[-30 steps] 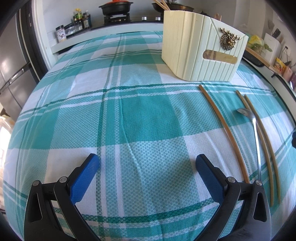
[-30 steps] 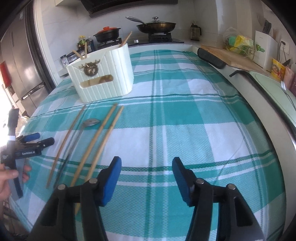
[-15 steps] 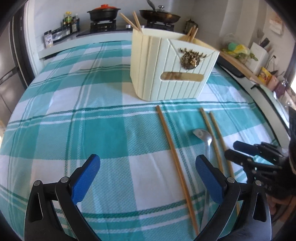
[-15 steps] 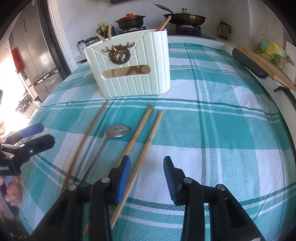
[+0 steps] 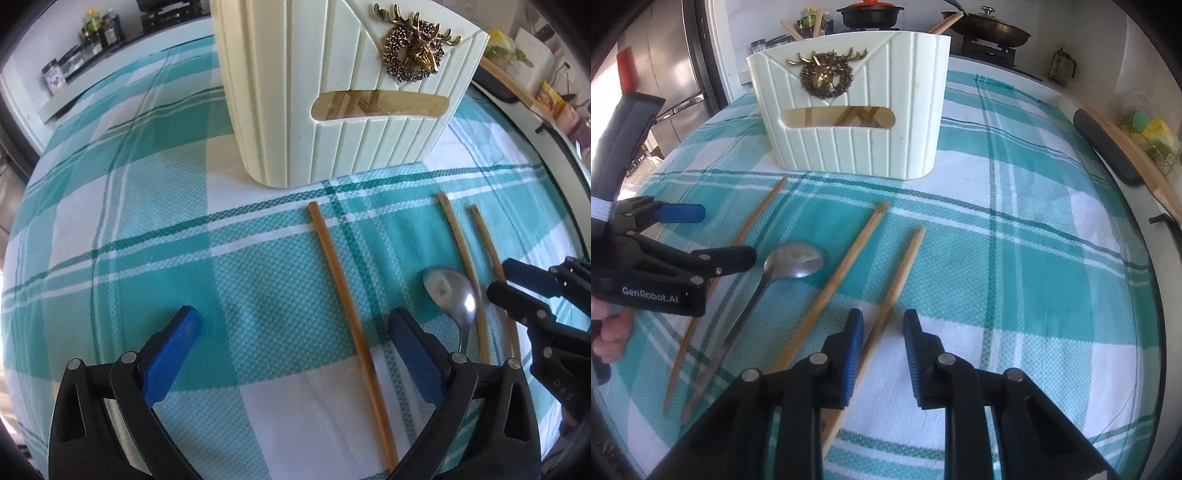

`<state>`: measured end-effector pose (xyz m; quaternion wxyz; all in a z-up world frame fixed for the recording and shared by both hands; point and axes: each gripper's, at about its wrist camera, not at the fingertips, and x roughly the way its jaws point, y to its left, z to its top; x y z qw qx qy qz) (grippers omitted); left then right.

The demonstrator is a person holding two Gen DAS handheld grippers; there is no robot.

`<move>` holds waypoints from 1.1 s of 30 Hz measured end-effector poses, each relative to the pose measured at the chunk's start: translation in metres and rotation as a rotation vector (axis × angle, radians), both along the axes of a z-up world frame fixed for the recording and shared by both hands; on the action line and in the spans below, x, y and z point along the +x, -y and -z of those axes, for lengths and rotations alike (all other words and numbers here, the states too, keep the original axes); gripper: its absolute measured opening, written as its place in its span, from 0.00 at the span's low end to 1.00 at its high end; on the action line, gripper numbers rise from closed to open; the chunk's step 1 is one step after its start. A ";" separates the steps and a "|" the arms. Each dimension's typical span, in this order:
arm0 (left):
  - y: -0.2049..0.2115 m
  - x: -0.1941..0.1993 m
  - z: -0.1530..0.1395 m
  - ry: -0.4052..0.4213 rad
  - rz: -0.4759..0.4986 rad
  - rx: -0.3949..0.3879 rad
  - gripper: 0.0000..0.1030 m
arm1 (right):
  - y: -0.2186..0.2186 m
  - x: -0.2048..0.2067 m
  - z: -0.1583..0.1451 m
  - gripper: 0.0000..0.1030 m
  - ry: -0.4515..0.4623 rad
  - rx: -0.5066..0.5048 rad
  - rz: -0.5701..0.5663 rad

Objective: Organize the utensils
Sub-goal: 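Move both tools toward the remaining chopsticks and steel spoon, then grasp a wooden chopstick with the left tool while the right tool grasps another, then lift and carry both chopsticks upright over the cream basket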

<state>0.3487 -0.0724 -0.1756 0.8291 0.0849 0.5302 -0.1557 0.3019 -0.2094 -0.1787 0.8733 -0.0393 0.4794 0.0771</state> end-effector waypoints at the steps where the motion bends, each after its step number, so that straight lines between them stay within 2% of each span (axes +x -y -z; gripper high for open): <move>1: 0.003 0.004 0.000 -0.005 0.008 0.003 0.95 | 0.000 0.007 0.000 0.21 -0.006 0.006 0.002; 3: 0.008 0.007 -0.004 0.005 0.024 0.009 0.81 | -0.001 0.019 0.000 0.21 -0.008 0.018 0.005; 5: 0.012 0.008 -0.008 0.007 0.036 -0.008 0.54 | 0.000 0.028 0.000 0.21 -0.016 0.026 0.012; 6: 0.013 0.009 -0.010 0.013 0.034 -0.009 0.45 | 0.000 0.033 0.000 0.20 -0.021 0.032 0.018; 7: 0.013 0.010 -0.010 0.017 0.031 -0.015 0.27 | 0.000 0.036 -0.001 0.18 -0.024 0.029 0.025; 8: 0.012 0.011 -0.010 0.021 0.025 -0.028 0.10 | 0.001 0.039 -0.001 0.11 -0.026 0.030 0.029; 11: 0.002 0.013 -0.012 0.018 0.004 -0.100 0.04 | 0.008 0.047 -0.003 0.07 -0.030 0.086 0.046; 14: -0.010 0.004 -0.029 0.073 -0.015 -0.157 0.04 | 0.014 0.040 -0.015 0.07 0.009 0.137 0.051; 23: -0.050 -0.042 -0.125 0.298 -0.045 -0.342 0.04 | 0.024 -0.020 -0.115 0.07 0.259 0.265 0.008; 28: -0.061 -0.064 -0.162 0.389 -0.037 -0.391 0.04 | 0.021 -0.053 -0.159 0.07 0.395 0.254 -0.027; 33: -0.069 -0.075 -0.177 0.436 -0.031 -0.421 0.04 | 0.017 -0.069 -0.176 0.07 0.487 0.231 -0.026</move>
